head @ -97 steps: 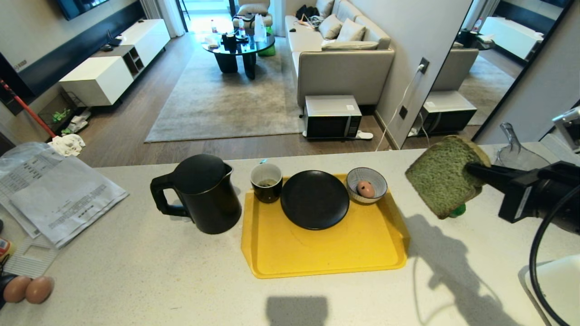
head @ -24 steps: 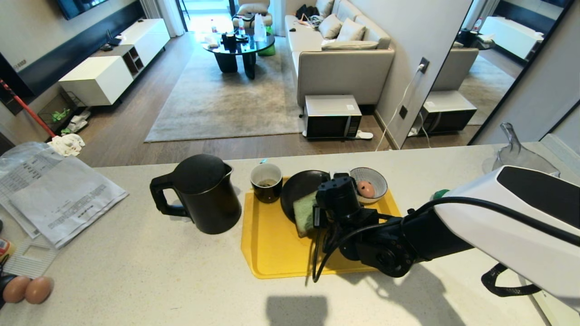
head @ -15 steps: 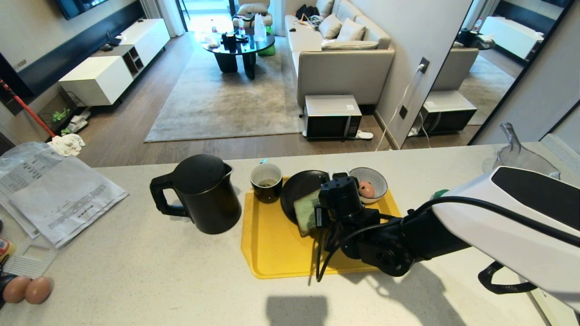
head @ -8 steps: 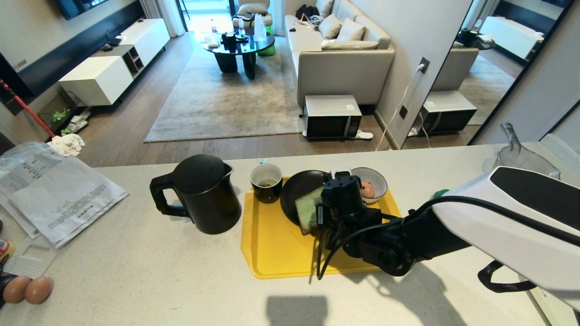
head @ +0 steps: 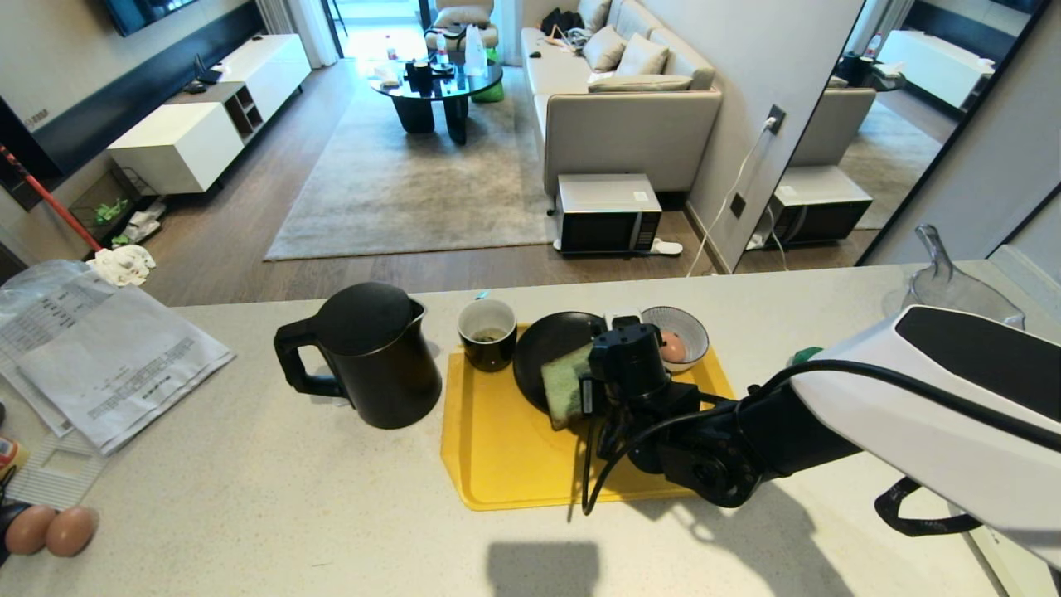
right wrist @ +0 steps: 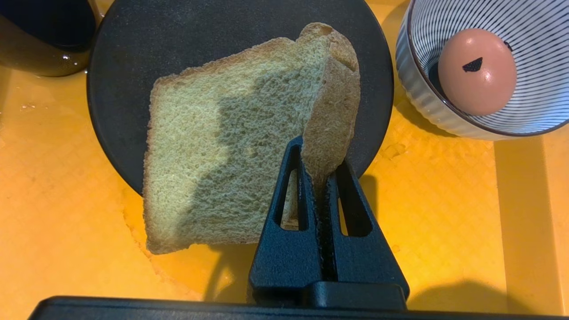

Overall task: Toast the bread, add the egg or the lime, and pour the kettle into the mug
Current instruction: Put the baked bread on a plate

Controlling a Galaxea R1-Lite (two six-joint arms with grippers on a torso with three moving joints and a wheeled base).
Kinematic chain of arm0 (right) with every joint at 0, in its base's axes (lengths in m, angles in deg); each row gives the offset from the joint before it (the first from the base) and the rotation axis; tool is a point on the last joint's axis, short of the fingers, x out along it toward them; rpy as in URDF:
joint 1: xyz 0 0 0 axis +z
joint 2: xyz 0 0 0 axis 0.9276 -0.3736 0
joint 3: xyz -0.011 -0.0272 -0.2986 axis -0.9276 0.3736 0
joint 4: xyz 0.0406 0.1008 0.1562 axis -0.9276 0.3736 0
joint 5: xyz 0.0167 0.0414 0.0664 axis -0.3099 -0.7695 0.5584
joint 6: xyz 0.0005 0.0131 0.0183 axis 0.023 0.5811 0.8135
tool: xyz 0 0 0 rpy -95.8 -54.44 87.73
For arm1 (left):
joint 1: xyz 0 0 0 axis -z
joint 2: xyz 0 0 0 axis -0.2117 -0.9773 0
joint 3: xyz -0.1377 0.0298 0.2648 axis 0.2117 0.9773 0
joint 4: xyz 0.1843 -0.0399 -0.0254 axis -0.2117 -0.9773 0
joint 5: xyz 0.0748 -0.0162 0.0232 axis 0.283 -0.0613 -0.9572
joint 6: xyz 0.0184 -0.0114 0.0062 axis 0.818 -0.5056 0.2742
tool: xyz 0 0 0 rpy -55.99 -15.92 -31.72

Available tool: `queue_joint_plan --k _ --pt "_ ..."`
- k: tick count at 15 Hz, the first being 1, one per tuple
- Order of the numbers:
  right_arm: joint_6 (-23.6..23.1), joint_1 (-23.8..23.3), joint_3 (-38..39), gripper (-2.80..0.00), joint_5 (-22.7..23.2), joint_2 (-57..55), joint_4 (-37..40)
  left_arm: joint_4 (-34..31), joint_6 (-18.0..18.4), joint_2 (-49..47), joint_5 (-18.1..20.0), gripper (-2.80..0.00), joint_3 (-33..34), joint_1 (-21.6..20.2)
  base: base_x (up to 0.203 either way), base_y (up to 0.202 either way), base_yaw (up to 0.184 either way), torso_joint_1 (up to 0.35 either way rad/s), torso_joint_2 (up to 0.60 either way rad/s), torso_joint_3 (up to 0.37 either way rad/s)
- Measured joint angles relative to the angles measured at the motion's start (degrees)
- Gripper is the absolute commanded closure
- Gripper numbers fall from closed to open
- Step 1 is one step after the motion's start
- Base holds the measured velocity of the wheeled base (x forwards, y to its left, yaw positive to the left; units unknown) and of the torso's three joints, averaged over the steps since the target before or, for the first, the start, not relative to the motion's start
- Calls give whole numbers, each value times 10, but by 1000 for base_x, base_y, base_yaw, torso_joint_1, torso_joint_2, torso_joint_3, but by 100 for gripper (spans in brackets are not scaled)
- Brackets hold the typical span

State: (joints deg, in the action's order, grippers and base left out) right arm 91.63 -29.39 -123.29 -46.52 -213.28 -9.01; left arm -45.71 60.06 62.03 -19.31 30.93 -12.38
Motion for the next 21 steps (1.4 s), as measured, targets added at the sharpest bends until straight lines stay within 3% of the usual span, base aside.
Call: queue_joint_plan --k 2,3,4,17,21 --pt "-2 0 0 0 0 0 0 0 0 0 0 0 0 0 0 0 0 0 0 0" --pt "-5 0 1 -241 0 0 0 0 0 0 0 0 0 0 0 0 0 0 0 0" --pt "-6 0 1 -280 0 0 0 0 0 0 0 0 0 0 0 0 0 0 0 0" --pt "-6 0 3 -280 -1 11 -2 0 0 0 0 0 0 0 0 0 0 0 0 0" --pt "-15 5 36 -280 1 51 -1 0 0 0 0 0 0 0 0 0 0 0 0 0"
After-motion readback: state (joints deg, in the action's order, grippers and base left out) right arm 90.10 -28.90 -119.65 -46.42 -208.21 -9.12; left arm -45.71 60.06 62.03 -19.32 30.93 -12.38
